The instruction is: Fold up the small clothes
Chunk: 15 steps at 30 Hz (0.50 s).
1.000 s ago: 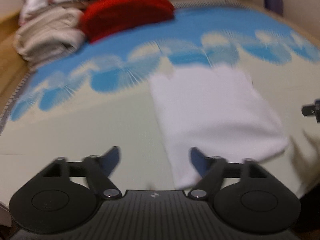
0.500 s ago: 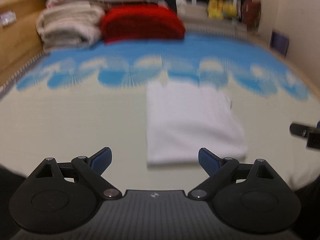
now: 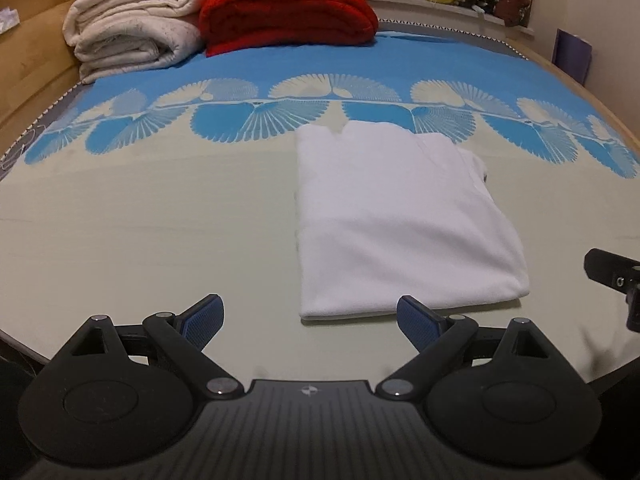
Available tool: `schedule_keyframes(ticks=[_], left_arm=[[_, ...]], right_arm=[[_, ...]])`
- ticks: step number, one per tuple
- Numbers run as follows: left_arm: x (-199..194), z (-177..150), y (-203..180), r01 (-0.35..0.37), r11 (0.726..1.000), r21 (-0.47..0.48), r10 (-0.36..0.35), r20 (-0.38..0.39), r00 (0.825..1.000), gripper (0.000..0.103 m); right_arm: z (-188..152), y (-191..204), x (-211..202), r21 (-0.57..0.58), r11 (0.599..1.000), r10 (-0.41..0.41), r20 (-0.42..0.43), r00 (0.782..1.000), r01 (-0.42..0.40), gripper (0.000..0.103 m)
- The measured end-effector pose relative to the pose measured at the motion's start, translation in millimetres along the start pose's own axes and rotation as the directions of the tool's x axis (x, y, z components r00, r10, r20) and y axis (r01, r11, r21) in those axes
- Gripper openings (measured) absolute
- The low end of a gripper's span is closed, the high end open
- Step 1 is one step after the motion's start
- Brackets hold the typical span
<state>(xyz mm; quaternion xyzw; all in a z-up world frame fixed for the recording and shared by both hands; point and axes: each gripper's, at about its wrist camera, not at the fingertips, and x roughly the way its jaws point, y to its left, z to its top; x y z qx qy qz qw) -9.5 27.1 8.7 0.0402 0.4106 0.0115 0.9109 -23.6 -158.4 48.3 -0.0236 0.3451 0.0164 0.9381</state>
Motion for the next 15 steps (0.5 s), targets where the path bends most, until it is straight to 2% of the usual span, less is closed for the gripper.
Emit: schedule_keyframes(ticks=[8, 15], left_arm=[[4.1, 0.5, 1.9, 0.014, 0.999, -0.03, -0.015, -0.022, 1.0, 0.096], [3.0, -0.6, 0.6, 0.044, 0.999, -0.018, -0.044, -0.023, 0.999, 0.096]], right_arm=[[0.0, 7.4, 3.5, -0.014, 1.0, 0.015, -0.008, 1.0, -0.016, 0.093], [-0.1, 7.8, 2.3, -0.01, 1.0, 0.011, -0.009, 1.0, -0.011, 0.093]])
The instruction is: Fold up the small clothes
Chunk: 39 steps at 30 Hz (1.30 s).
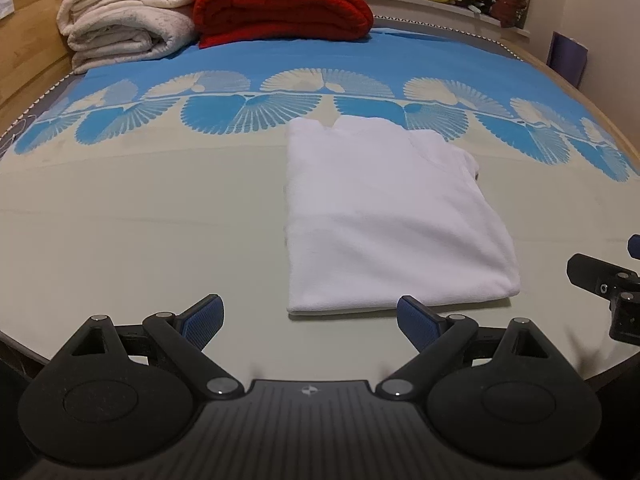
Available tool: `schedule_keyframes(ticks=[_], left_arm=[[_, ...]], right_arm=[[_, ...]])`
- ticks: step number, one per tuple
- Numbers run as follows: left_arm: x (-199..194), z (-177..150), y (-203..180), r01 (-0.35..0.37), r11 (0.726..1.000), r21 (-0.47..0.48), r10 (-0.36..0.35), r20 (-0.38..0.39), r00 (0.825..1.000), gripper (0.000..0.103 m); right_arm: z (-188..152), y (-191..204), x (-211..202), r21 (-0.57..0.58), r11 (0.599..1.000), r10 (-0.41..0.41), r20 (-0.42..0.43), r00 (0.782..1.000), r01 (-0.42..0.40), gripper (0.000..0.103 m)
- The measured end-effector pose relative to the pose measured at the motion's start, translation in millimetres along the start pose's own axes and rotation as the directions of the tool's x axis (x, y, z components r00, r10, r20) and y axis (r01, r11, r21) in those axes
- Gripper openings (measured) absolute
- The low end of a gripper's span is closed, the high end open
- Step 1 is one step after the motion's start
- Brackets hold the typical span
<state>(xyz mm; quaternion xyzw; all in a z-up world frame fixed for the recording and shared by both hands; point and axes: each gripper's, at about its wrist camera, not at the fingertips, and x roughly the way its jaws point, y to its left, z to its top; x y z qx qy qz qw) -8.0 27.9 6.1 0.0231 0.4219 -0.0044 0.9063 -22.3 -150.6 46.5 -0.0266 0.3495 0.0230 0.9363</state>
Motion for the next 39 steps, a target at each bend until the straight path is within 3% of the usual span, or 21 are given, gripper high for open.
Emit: schedule_keyframes(ticks=[11, 39], left_arm=[[1.7, -0.9, 6.0, 0.024, 0.999, -0.046, -0.025, -0.029, 0.999, 0.096], [4.3, -2.7, 0.9, 0.026, 0.999, -0.025, -0.027, -0.037, 0.999, 0.096]], right_arm=[[0.1, 0.2, 0.8, 0.001, 1.0, -0.002, -0.009, 1.0, 0.002, 0.093], [-0.2, 3.8, 4.2, -0.01, 1.0, 0.013, -0.03, 0.999, -0.013, 0.094]])
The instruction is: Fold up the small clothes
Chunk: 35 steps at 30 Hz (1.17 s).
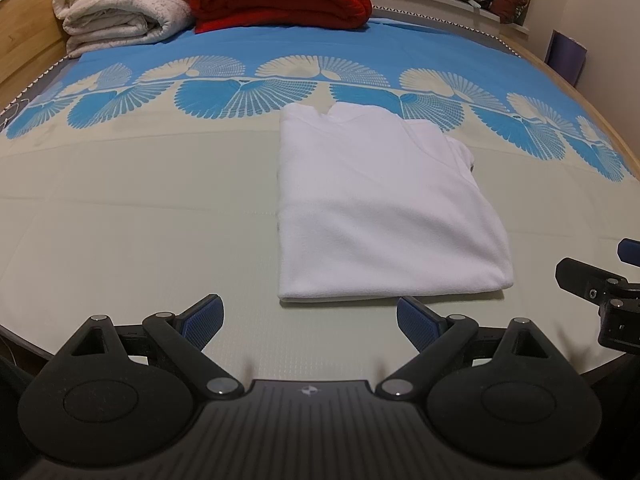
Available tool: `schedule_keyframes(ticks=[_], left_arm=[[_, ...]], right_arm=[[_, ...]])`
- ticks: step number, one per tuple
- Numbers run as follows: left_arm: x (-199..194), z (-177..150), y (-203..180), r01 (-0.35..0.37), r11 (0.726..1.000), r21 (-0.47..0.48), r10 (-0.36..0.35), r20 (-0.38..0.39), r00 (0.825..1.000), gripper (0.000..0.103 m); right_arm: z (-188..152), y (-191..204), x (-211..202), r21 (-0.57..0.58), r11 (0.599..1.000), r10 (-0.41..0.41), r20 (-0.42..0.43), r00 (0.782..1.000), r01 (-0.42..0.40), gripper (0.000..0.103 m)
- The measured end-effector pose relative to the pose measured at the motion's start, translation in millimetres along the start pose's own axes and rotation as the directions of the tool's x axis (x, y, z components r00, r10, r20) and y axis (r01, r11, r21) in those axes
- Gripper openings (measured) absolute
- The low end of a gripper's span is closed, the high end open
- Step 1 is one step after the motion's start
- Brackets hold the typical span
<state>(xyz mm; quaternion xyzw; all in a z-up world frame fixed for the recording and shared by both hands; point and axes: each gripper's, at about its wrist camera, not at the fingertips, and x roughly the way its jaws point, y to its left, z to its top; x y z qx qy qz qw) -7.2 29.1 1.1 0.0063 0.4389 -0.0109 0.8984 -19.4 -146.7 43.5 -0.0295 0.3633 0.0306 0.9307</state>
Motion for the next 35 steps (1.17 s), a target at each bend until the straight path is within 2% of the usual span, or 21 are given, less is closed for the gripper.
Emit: schedule_keyframes(ticks=[35], left_arm=[[3.8, -3.2, 1.0, 0.014, 1.0, 0.018, -0.013, -0.007, 1.0, 0.096]], right_arm=[[0.0, 5.0, 3.2, -0.006, 1.0, 0.003, -0.007, 1.0, -0.003, 0.094]])
